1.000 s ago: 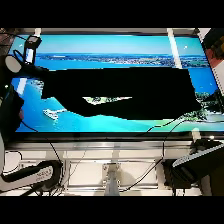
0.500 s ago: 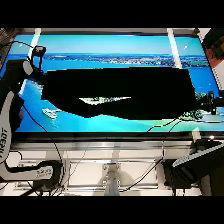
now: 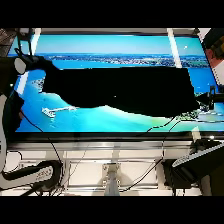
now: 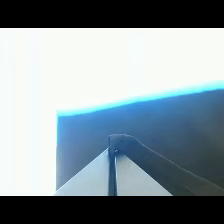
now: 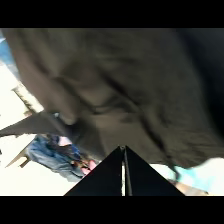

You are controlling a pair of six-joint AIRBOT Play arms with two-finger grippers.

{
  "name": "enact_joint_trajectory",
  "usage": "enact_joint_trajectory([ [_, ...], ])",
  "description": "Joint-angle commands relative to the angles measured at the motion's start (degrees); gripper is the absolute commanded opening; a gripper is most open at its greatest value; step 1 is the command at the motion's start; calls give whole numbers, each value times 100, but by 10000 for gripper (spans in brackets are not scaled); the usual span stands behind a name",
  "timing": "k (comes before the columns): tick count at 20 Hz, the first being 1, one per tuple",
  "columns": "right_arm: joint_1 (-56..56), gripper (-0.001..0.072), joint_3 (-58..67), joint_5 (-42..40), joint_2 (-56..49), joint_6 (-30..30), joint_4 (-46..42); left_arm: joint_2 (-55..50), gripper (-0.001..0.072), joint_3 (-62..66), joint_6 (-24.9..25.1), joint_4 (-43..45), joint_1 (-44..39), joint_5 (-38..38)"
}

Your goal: Fold the clothes and pants, and hang the long-sleeved shirts on hangers.

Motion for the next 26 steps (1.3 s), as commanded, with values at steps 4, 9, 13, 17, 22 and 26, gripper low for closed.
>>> enact_joint_trajectory([
  [4, 4, 18, 459, -17, 24, -109, 1117, 428, 9, 9, -39, -76, -17, 1467],
  [9, 4, 18, 503, -2, 24, -105, 774, 555, 7, -17, 98, -98, -26, -1283],
  [13, 4, 18, 503, -42, 22, -105, 632, 715, 7, -535, 929, -103, -109, -3174],
  [17, 4, 18, 503, -87, 22, -52, 614, 852, 6, -1528, 809, 413, -109, -4011],
  [22, 4, 18, 503, -125, 22, 31, 505, 887, 6, -2330, 302, 1416, -94, -3930],
  [26, 4, 18, 503, -164, 20, 61, 203, 881, 8, -2361, -22, 2192, 96, -3565],
])
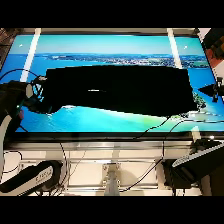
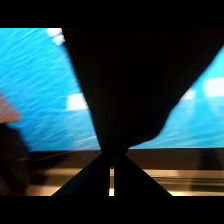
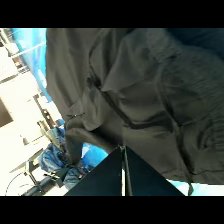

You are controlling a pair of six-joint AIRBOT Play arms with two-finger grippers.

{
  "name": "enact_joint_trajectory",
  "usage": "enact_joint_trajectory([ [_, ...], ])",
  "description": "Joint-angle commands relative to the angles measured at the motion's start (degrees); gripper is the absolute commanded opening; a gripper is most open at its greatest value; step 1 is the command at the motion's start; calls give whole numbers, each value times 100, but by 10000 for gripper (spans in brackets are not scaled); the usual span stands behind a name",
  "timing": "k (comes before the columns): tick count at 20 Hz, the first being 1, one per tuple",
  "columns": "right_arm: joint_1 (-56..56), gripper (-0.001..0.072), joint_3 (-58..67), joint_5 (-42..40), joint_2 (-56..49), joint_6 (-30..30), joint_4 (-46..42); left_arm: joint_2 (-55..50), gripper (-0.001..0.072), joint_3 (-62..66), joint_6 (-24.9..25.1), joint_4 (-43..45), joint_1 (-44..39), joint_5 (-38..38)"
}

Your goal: Fold the clothes and pants, and hang the long-sleeved shirts on hangers.

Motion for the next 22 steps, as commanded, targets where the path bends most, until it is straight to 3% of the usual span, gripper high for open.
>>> enact_joint_trajectory([
  [1, 7, 19, 7, -44, -2, 28, -210, -20, 9, -125, -236, 531, 177, 225],
  [2, 7, 19, 7, -63, -2, 28, -208, -52, 12, -125, -236, 444, 214, 223],
  [3, 7, 28, 7, -81, -2, 31, -208, -76, 98, -125, -236, 437, 214, 227],
  [4, 7, 75, 7, -105, -2, 31, -205, -92, 269, -125, -240, 437, 212, 227],
  [5, 7, 163, 7, -138, -2, 31, -205, -98, 322, -125, -358, 483, 214, 227],
  [6, 7, 211, 7, -179, -2, 31, -203, -96, 323, -125, -498, 590, 221, 227],
  [8, 7, 210, 7, -225, -2, 28, -199, -90, 287, -125, -1209, 782, 249, 221],
  [9, 7, 207, 7, -269, -2, 20, -195, -72, 231, -125, -1729, 758, 284, 223],
  [10, -7, 176, 7, -304, -2, -11, -195, -48, 122, -127, -2057, 697, 317, 201],
  [11, -24, 23, 7, -299, -2, -170, -197, -11, 9, -136, -2033, 597, 369, 238],
  [13, -188, 18, -4, -151, 0, -295, -197, 140, 9, -227, -2033, 446, 540, 409],
  [18, -730, 18, -269, 59, 13, -343, 197, 1200, 9, -1506, -1790, -1698, 1556, 1134],
  [22, -745, 28, -592, -146, 9, -415, 299, 2120, 10, -2802, -1792, -2629, 2461, 1456],
])
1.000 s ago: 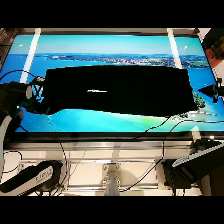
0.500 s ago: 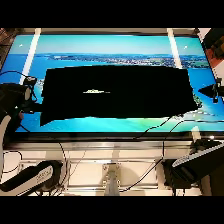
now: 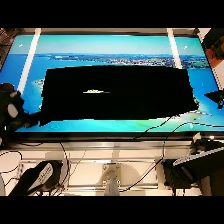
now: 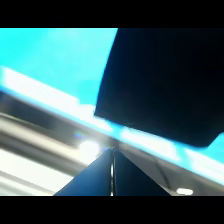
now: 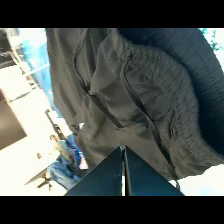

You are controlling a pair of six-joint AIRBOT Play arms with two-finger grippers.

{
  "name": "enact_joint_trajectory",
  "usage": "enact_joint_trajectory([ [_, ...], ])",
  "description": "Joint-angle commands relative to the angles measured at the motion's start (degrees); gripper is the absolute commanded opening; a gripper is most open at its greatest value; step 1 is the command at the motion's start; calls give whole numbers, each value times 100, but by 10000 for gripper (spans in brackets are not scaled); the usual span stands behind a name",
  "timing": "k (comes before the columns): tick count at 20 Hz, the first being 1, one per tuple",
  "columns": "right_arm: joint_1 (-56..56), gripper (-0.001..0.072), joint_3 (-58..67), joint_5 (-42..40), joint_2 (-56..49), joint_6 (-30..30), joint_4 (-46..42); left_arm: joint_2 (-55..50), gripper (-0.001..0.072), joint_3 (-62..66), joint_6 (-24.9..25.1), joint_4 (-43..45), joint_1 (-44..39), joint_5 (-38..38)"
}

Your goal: Fold the clothes and pants, and hang the long-sleeved shirts on hangers.

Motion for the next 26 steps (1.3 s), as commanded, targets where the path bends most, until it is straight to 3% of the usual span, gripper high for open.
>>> enact_joint_trajectory([
  [1, -22, 97, -186, -160, -7, -66, 146, 732, 10, -903, 22, -1294, 800, 514],
  [3, 87, 427, -186, -243, -9, -70, 227, 866, 27, -964, 22, -1851, 1268, 647],
  [5, 197, 480, -186, -354, -9, -68, 254, 855, 301, -966, 22, -2295, 1633, 713],
  [6, 254, 514, -186, -417, -11, -70, 251, 839, 365, -966, 24, -2542, 1740, 693],
  [13, 533, 528, -179, -605, -13, 9, 302, 190, 365, -990, 219, -3364, 1764, 514],
  [15, 531, 528, -179, -619, -13, 85, 308, -179, 365, -990, 601, -3652, 1766, 496],
  [17, 531, 528, -179, -634, -13, 85, 317, -540, 365, -988, 629, -3755, 1766, 525],
  [21, 531, 528, -179, -634, -13, 85, 343, -863, 361, -988, 632, -3930, 1764, 1016],
  [26, 531, 527, -179, -597, -13, 83, 407, -850, 351, -984, 1539, -4922, 1766, 1198],
])
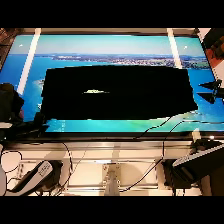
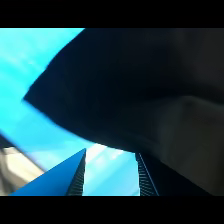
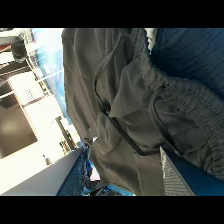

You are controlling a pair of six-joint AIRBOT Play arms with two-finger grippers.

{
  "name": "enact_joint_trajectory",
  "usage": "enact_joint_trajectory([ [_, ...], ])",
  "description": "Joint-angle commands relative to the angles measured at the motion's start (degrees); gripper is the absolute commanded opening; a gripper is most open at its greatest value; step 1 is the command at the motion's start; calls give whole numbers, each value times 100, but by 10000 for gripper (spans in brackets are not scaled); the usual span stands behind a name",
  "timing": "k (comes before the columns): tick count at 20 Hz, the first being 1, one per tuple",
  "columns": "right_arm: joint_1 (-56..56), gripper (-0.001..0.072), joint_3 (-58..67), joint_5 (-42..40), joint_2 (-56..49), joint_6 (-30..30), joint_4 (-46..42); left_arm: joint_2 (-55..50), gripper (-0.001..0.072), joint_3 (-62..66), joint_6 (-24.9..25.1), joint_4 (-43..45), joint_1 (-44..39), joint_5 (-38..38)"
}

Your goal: Fold the clothes and pants, and hang the long-sleeved shirts on hangers.

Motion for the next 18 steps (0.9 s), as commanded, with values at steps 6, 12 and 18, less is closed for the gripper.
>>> enact_joint_trajectory([
  [6, 4, 527, -2, 17, 0, 7, 22, 177, 332, 4, 468, -597, 7, -50],
  [12, 4, 527, -2, -87, -2, -2, 20, 938, 278, 2, 229, -190, 568, -146],
  [18, 4, 527, -2, -22, -2, 0, 20, 841, 298, -2, 39, 643, 562, -1113],
])
